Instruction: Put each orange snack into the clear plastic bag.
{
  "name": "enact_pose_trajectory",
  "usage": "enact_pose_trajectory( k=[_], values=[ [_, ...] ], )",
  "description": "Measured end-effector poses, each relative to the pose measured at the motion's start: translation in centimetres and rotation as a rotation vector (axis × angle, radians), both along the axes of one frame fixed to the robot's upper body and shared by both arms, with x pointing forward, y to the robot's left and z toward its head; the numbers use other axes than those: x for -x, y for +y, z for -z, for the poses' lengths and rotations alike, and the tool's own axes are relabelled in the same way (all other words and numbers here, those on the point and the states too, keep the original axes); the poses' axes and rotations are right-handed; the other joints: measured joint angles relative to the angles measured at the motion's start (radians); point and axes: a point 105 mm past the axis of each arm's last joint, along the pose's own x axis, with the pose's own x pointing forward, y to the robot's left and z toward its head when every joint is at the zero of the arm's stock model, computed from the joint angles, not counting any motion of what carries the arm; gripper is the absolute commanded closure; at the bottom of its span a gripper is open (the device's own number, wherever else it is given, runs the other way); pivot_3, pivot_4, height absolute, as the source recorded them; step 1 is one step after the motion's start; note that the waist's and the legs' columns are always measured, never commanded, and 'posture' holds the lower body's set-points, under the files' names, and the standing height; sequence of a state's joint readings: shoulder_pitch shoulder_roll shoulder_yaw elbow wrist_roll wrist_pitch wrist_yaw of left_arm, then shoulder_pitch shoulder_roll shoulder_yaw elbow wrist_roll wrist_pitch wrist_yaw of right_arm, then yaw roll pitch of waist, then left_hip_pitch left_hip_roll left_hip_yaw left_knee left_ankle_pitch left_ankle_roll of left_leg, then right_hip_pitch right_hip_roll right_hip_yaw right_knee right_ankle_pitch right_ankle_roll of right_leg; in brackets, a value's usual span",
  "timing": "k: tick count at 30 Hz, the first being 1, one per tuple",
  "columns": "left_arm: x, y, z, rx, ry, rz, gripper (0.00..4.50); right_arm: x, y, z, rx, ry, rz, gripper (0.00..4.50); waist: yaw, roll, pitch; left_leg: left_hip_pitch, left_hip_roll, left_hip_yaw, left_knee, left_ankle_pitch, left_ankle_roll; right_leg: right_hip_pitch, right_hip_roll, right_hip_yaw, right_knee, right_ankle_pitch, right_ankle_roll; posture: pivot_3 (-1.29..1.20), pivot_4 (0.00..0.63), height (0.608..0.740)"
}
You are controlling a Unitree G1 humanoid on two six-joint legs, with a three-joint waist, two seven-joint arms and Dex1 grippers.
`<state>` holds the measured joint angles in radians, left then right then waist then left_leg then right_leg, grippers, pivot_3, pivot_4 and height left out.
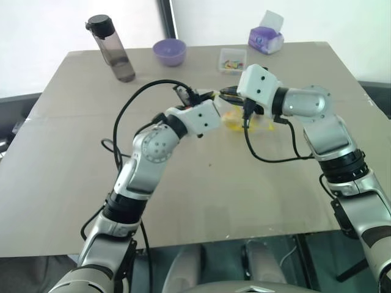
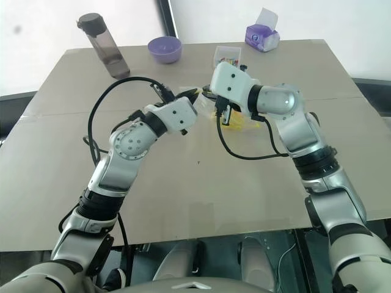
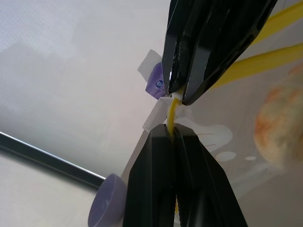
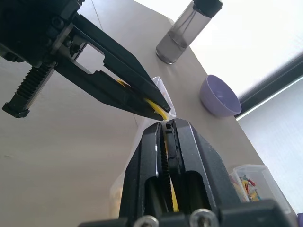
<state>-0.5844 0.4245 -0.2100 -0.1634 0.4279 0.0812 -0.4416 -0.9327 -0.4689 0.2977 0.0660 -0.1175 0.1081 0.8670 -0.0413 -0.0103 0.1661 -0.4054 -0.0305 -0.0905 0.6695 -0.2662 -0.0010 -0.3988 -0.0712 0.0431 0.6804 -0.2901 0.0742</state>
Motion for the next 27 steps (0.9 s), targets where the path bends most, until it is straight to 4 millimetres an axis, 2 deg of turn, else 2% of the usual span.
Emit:
enact_pose_trajectory(
  k=[11,17,27],
  values=[
    [-0.2,0.3,0.1,-0.006,0.002,-0.028,4.5,-0.1,0.0,0.1,0.009,-0.001,0.005,4.46,0.0,0.0,0.0,0.0,0.0,0.0,0.0,0.0,0.0,0.0,0.0,0.0,0.0,0.0,0.0,0.0,0.15,0.74],
    [-1.5,2.3,1.4,-0.047,0.062,-0.167,4.5,-0.7,-1.1,0.6,0.041,0.017,0.066,4.46,0.0,0.0,0.0,0.0,0.0,0.0,0.0,0.0,0.0,0.0,0.0,0.0,0.0,0.0,0.0,0.0,0.15,0.74],
    [-2.0,3.5,1.9,-0.037,0.092,-0.242,4.5,-0.7,-3.5,2.1,0.094,0.071,0.14,4.46,0.001,0.0,0.0,0.0,0.0,0.0,0.0,0.0,0.0,0.0,0.0,0.0,0.0,0.0,0.0,0.0,0.15,0.74]
  ],
)
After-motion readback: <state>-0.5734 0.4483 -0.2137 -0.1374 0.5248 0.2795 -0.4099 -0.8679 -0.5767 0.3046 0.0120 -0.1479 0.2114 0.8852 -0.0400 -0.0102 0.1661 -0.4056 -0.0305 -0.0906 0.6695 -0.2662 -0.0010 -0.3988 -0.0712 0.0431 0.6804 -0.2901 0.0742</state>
